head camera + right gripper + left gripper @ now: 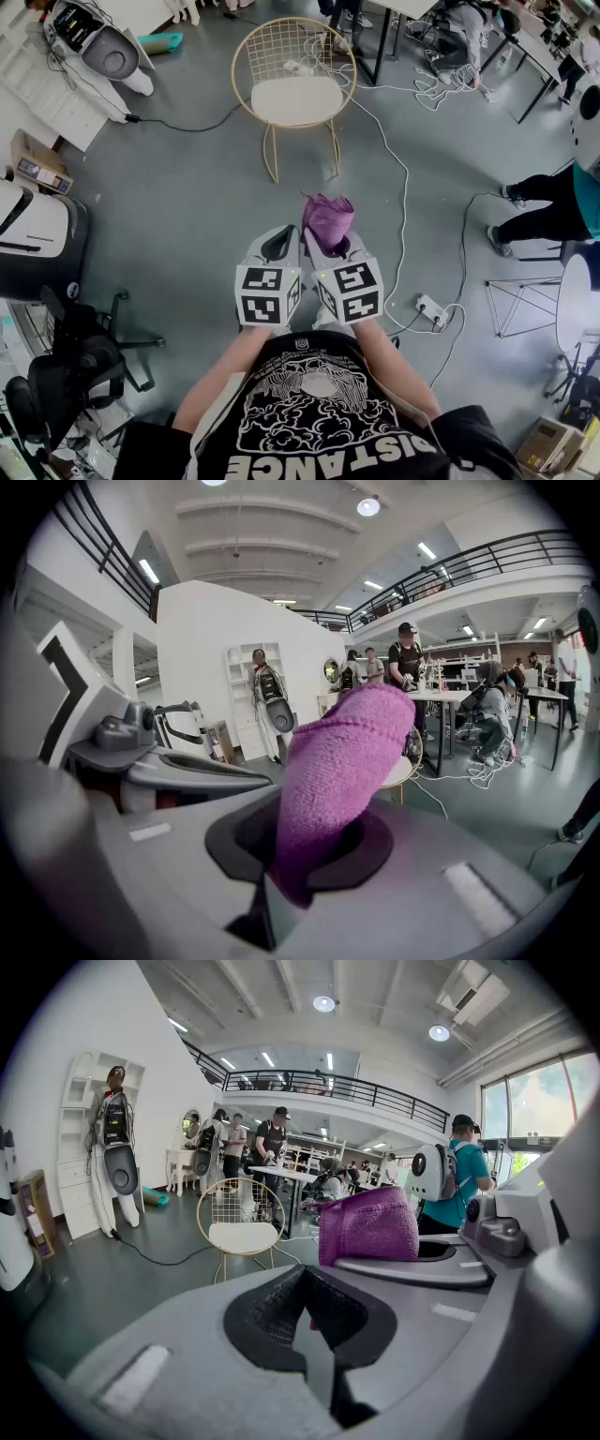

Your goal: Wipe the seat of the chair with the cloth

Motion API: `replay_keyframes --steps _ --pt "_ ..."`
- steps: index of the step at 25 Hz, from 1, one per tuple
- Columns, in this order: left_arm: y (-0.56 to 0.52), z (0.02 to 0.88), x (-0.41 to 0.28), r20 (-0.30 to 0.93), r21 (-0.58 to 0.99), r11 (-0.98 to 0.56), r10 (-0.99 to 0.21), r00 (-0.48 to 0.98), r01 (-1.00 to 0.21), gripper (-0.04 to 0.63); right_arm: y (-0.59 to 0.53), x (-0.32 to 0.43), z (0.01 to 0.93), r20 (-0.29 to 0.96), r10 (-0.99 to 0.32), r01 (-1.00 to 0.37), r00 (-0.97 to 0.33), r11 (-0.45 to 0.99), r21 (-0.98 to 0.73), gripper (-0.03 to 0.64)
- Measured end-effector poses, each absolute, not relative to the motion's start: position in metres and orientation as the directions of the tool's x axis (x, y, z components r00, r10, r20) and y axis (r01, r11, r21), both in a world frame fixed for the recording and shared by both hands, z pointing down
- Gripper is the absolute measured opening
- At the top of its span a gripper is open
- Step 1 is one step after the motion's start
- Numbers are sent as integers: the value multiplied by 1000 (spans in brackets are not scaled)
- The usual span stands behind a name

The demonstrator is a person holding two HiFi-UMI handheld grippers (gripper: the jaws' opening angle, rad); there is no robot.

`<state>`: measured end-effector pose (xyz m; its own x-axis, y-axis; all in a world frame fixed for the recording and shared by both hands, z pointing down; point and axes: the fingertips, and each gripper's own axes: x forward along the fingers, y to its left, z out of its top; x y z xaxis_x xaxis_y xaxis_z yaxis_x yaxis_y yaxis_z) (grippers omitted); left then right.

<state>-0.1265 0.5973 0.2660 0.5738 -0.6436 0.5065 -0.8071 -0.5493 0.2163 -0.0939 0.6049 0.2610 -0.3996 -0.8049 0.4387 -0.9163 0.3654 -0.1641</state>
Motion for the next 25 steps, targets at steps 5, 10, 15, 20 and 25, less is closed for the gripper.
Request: replay_keyframes --steps 5,10,15,20,25 --pt "603 266 -116 514 212 -544 -644 566 -812 -2 609 -86 261 437 -799 -911 -413 373 -177 57" --pt "604 267 -98 520 202 -532 -653 550 -822 -2 610 -69 262 432 -789 -900 -436 393 -190 58" --pt "600 271 -80 529 189 -512 -665 526 -838 -2 606 -50 266 422 -779 -886 -464 410 -216 58" --pt "597 273 -70 535 189 -485 -679 504 -854 -2 603 -36 273 427 -762 -874 -487 422 -242 58" --pt "590 275 -65 538 190 -485 -676 504 -854 -2 596 -36 274 425 -754 -866 -500 436 -246 58"
